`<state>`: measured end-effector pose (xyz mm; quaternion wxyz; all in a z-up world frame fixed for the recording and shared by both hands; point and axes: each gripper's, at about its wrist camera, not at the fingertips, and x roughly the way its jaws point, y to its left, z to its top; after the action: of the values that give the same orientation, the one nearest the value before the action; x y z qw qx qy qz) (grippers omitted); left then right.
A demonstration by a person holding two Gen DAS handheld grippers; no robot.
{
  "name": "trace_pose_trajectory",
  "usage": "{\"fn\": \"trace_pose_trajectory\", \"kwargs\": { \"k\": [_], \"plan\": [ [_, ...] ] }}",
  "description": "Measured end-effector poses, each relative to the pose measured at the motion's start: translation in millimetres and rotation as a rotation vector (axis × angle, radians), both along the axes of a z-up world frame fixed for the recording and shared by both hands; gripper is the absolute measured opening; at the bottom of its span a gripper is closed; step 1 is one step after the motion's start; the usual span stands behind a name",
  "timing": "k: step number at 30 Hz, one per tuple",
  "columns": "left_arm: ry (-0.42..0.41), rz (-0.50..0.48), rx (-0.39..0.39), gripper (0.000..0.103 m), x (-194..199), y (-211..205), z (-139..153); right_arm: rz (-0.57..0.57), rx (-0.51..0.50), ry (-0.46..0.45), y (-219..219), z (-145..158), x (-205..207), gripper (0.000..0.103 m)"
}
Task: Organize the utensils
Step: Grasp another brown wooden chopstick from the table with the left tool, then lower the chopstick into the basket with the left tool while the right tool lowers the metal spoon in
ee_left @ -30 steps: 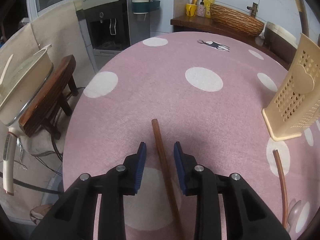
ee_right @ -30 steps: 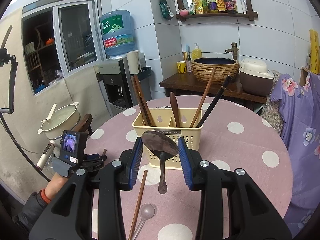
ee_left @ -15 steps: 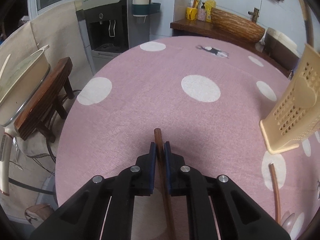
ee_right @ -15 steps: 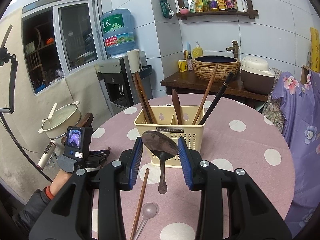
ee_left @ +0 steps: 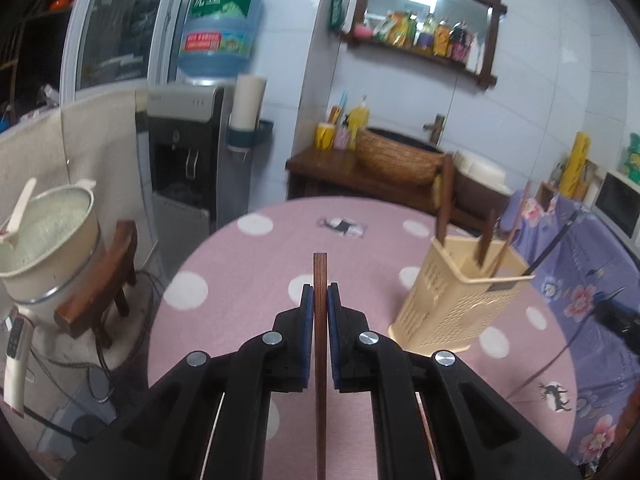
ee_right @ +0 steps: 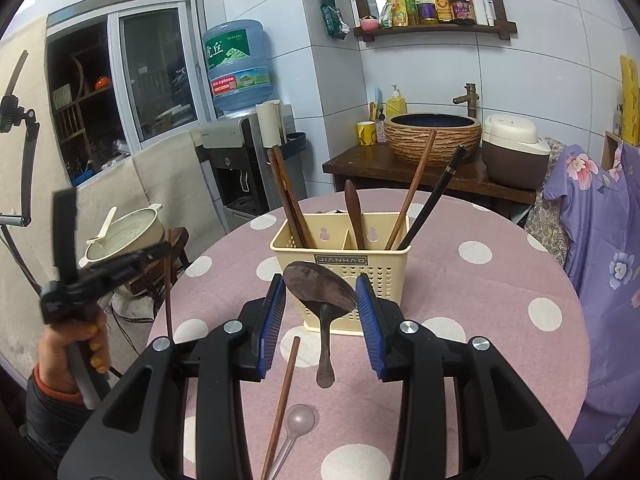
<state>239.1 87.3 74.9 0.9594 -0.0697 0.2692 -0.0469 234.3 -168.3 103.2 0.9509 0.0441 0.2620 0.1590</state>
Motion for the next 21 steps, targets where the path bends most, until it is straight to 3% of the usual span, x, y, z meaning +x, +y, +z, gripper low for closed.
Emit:
{"fn": "trace_pose_trajectory", "kwargs": {
  "k": [15, 21],
  "plan": [
    [-0.083, -0.049, -0.003, 0.008, -12, -7, 36, 0.013, -0.001, -0.015, -2, 7, -2, 0.037],
    [-0.136, -0.086, -0.010, 0.008, -8, -13, 71, 0.021, -0.003, -0.027, 2, 25, 11, 0.037]
  ]
}}
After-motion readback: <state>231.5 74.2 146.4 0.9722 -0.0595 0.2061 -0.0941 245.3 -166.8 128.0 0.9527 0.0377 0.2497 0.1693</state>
